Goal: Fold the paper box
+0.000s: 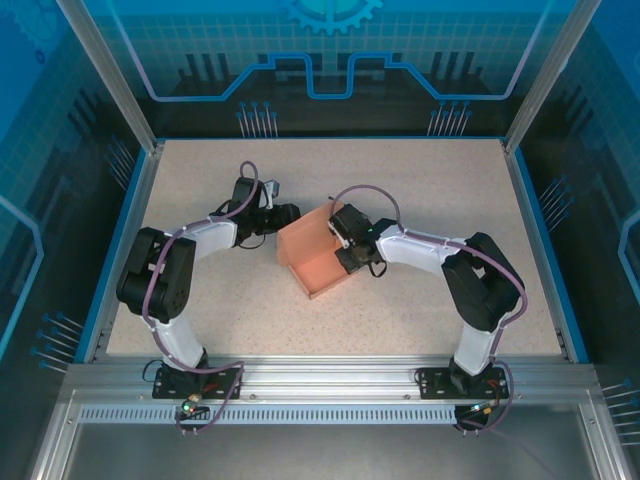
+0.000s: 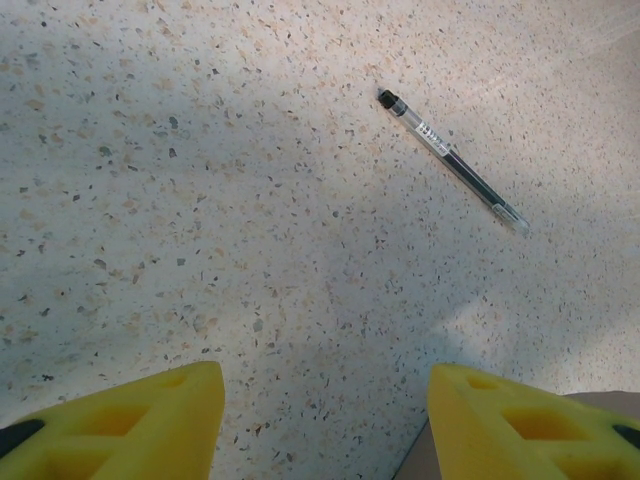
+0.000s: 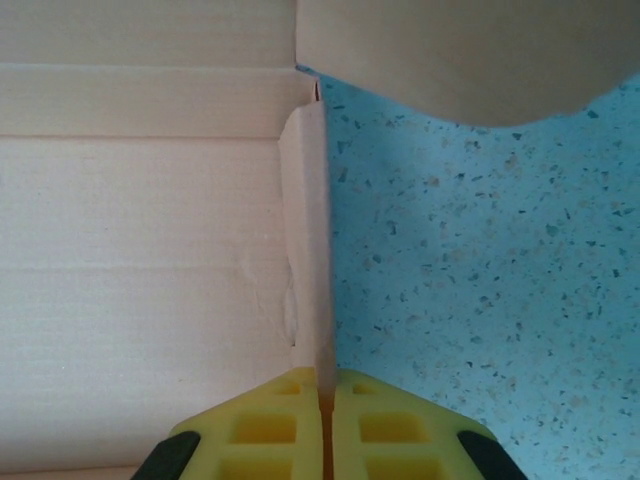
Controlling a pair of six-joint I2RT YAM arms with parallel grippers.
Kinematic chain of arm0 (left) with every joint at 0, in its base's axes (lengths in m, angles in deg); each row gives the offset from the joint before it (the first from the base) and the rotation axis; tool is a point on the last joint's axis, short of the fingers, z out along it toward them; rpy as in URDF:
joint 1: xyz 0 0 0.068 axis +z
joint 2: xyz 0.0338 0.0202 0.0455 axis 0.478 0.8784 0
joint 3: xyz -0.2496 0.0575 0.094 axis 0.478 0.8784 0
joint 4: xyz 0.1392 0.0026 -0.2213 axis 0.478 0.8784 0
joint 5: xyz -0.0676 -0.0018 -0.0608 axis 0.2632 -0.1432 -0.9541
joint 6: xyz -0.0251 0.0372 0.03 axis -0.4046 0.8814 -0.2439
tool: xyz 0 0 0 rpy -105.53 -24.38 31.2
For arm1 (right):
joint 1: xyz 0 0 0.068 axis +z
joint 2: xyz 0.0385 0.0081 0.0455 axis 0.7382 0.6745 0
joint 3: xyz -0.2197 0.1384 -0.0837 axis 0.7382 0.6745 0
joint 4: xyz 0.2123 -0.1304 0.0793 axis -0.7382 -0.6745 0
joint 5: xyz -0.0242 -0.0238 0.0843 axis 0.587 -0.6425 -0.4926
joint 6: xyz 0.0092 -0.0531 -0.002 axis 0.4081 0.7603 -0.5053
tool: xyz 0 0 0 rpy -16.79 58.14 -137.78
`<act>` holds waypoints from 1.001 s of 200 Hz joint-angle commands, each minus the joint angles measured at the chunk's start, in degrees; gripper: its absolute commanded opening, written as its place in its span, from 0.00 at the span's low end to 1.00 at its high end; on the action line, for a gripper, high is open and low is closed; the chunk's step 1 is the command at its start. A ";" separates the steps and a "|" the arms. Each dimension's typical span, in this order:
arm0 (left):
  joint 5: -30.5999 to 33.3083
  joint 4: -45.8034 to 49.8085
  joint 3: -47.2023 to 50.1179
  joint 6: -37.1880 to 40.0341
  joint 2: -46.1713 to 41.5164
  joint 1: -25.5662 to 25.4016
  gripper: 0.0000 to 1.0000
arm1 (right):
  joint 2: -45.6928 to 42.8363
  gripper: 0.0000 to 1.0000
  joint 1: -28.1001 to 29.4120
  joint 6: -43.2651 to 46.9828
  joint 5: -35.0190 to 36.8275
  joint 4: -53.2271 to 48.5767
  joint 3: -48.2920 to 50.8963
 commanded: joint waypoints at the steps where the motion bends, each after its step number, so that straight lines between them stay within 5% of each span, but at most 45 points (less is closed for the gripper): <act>1: 0.86 -0.05 0.89 1.52 -1.63 0.54 0.58 | 3.45 0.08 0.43 -0.66 5.40 -6.41 0.52; 160: 0.64 0.49 0.72 1.60 -1.16 0.84 0.58 | 8.46 0.07 2.68 -1.28 14.67 -12.65 -3.98; 200: 0.71 0.65 0.72 1.53 -1.49 0.84 0.58 | 7.15 0.07 2.41 -1.37 11.12 -10.73 -3.12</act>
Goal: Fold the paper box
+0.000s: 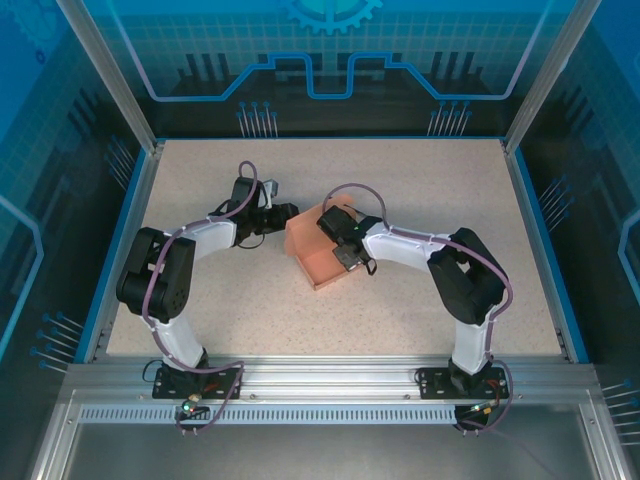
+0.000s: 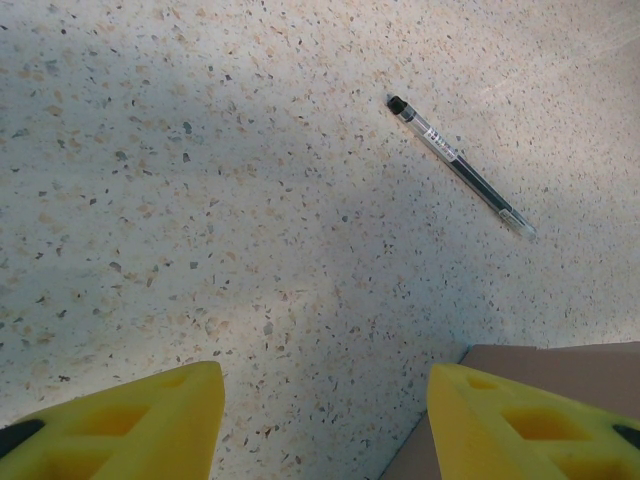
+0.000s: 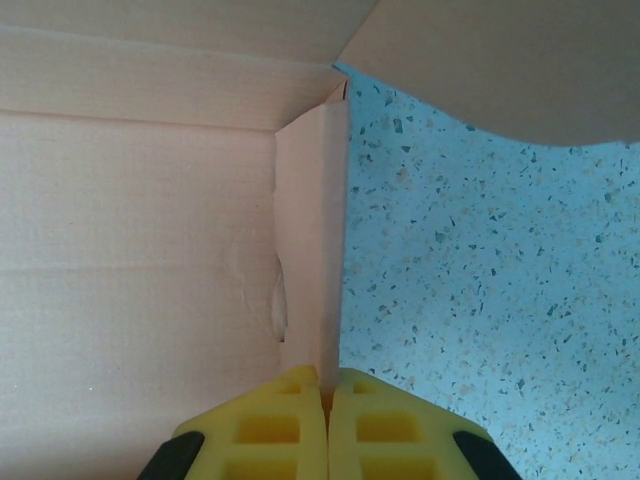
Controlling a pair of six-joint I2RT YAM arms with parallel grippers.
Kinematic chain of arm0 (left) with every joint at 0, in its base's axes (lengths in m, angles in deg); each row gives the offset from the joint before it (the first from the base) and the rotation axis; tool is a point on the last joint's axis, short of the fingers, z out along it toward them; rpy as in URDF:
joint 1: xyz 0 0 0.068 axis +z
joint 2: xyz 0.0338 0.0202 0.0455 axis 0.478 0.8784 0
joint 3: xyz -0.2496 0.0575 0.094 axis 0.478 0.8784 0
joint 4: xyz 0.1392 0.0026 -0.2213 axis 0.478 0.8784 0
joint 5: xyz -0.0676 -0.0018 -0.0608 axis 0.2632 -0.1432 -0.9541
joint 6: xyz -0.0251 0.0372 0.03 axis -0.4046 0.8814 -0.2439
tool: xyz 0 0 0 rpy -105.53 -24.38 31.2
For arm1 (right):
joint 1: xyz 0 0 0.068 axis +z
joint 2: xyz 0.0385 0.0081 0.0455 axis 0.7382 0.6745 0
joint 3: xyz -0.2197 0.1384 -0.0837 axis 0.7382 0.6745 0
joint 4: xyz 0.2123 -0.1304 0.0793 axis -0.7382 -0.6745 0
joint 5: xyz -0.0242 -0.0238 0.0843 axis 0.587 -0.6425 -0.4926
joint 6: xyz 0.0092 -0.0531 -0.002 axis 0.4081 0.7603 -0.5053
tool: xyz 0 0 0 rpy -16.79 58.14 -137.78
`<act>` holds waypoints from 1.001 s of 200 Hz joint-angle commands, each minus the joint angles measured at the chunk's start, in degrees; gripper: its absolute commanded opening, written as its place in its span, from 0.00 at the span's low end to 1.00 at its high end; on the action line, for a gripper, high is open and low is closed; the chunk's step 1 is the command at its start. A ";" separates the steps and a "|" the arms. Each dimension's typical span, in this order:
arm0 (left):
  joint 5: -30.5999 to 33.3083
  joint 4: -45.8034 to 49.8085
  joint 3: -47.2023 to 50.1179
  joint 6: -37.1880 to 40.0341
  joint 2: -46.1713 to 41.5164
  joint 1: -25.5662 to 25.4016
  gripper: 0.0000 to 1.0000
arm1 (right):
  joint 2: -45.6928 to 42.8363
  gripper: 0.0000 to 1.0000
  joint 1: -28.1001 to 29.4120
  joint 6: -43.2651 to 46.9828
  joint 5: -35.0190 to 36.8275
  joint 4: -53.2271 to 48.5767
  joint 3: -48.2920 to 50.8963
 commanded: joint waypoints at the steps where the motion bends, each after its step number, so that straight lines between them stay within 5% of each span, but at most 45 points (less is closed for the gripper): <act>1: 0.32 0.64 0.76 1.53 -1.47 0.51 0.58 | 2.14 0.07 -0.29 -0.49 -2.51 -4.63 2.57; 86: 0.14 0.12 1.32 1.44 -1.81 0.52 0.57 | 0.69 0.13 -2.26 0.19 -8.45 -2.66 2.88; 200: -0.12 0.03 1.38 1.27 -1.89 0.60 0.58 | 4.89 0.11 -1.03 -1.51 -0.81 -8.83 -0.97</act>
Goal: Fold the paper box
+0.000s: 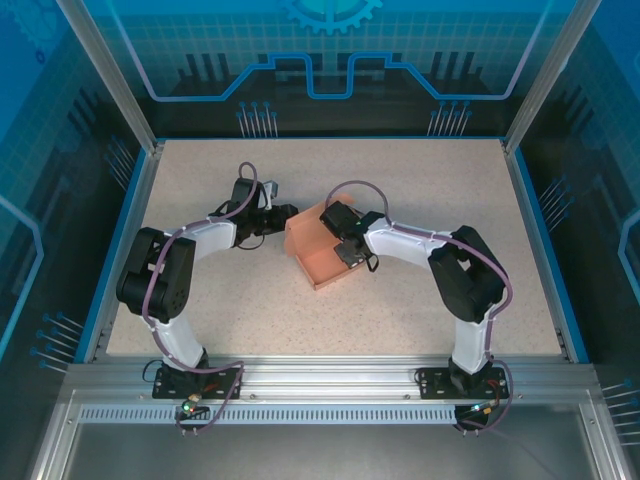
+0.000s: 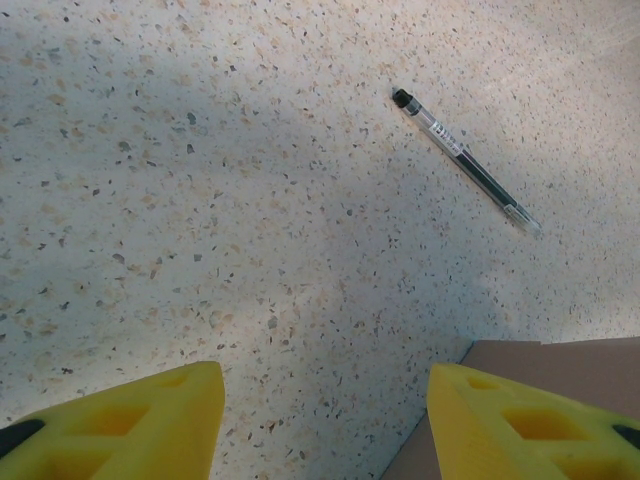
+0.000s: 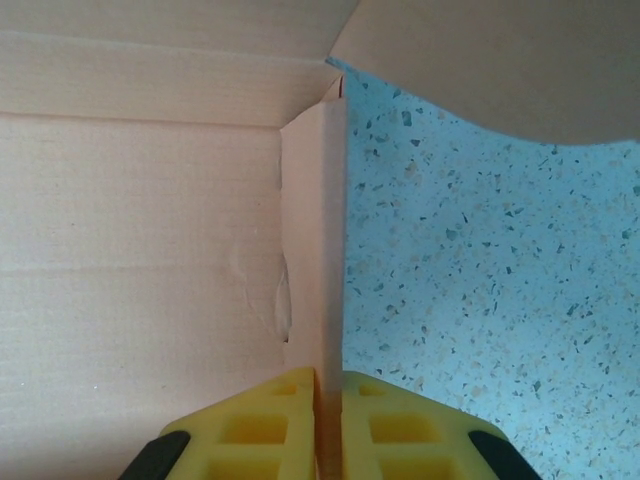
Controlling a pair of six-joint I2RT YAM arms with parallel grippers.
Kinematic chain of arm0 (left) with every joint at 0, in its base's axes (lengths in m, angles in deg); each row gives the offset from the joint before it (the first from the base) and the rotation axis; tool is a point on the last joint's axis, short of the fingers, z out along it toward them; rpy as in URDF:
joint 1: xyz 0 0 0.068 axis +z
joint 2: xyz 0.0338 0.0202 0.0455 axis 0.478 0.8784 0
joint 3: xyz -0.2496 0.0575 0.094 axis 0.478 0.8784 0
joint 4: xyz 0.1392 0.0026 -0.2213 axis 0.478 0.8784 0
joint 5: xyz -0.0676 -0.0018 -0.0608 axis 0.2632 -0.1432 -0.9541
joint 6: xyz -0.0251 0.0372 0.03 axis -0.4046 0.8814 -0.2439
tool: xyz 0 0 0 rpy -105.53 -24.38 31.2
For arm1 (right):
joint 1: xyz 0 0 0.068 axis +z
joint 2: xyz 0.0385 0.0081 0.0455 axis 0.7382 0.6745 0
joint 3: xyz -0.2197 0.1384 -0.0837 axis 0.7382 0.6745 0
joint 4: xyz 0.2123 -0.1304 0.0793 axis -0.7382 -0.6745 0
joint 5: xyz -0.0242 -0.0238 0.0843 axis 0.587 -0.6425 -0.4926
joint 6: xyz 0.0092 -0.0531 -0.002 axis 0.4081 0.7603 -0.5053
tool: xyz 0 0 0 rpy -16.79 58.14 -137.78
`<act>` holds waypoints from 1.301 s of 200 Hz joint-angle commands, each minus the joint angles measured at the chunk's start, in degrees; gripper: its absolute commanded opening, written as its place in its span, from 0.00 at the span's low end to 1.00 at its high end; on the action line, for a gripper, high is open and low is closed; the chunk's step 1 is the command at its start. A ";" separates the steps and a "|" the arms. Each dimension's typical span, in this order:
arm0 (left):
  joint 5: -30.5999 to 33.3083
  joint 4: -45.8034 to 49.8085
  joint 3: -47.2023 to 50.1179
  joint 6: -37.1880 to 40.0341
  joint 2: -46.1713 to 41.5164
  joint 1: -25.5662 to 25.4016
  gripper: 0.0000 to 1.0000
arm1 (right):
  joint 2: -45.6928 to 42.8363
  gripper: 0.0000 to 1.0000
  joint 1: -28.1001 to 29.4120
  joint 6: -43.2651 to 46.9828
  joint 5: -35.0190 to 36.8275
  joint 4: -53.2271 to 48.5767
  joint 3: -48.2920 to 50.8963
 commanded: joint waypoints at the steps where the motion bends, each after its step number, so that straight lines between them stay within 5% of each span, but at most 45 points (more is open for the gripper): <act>1: -0.10 0.03 0.96 1.27 -1.89 0.60 0.58 | 4.10 0.11 0.57 -1.13 2.65 -6.77 0.90; 113: -0.15 0.11 1.10 1.14 -2.33 0.55 0.57 | 7.35 0.09 2.82 -2.60 11.44 -11.29 -1.86; 182: -0.24 0.28 1.12 1.11 -2.51 0.56 0.58 | 4.35 0.10 2.69 -0.99 7.40 -7.31 -0.41; 260: -0.47 0.28 1.16 1.15 -2.72 0.59 0.58 | -0.72 0.23 1.27 -0.21 3.70 -5.06 0.06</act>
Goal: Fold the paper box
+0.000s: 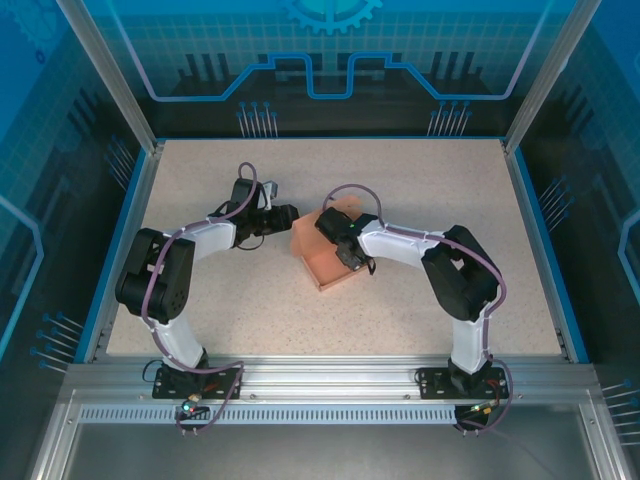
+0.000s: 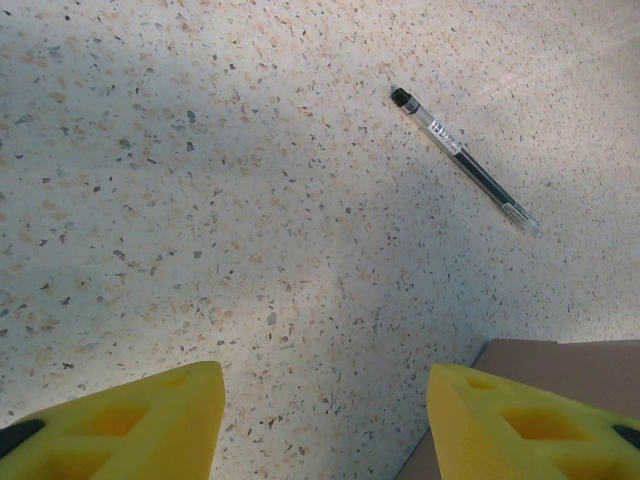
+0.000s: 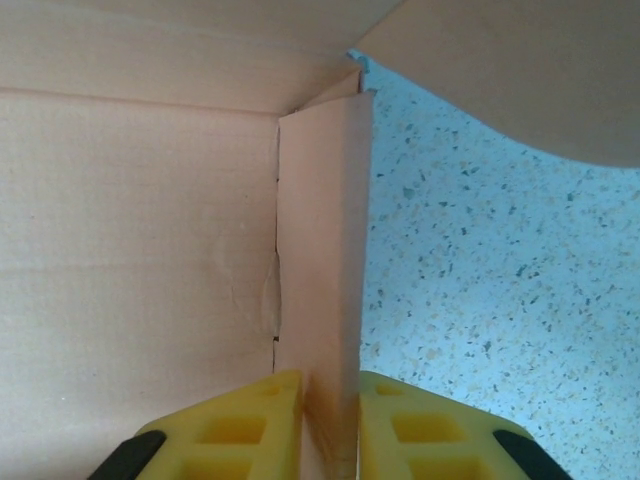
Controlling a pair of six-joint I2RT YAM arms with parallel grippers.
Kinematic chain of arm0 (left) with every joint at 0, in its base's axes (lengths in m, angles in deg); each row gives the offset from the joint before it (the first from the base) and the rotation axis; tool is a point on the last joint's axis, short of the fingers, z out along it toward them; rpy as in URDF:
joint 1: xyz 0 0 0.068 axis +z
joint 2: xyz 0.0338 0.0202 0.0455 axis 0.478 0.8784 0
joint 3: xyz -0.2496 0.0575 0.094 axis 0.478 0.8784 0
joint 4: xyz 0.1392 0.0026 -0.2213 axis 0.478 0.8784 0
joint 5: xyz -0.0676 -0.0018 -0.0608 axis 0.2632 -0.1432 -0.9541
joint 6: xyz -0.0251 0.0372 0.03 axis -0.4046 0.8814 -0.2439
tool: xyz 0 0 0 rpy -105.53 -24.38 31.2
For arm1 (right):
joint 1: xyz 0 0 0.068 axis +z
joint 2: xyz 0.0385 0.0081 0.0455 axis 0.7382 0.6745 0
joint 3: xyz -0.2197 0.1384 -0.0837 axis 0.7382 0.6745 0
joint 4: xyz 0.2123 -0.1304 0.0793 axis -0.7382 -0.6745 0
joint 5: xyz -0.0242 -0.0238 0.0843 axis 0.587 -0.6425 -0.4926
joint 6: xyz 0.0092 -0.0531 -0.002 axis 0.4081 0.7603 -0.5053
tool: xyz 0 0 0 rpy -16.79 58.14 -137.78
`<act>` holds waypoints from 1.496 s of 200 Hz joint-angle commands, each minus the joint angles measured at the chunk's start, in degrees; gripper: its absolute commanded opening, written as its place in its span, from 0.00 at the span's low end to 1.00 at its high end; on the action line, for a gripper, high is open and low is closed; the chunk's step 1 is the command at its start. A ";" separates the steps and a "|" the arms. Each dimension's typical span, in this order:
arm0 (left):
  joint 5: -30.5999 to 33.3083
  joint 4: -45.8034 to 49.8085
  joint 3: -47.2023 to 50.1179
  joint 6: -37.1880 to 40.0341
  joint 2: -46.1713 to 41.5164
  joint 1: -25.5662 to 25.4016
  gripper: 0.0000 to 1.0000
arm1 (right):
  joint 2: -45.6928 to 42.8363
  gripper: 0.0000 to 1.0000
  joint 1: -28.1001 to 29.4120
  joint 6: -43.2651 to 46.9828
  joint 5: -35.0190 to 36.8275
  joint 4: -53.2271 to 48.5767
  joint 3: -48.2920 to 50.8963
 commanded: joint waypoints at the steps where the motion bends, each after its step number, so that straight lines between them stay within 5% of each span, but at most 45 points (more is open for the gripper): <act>1: -0.46 0.28 0.81 1.16 -2.26 0.55 0.58 | -2.16 0.24 -0.36 0.33 -2.68 -1.01 0.85; 128: 0.69 -0.23 1.70 1.02 -3.06 0.54 0.58 | -10.32 0.42 -1.37 -0.97 -6.99 1.92 4.67; 214: 9.48 -8.77 11.81 -2.14 -13.04 1.78 0.62 | -20.89 0.56 -14.03 -5.02 -38.84 17.26 18.12; 299: 10.40 -10.10 14.12 -2.91 -15.22 2.59 0.63 | -14.16 0.55 -15.47 -9.31 -49.26 26.74 19.87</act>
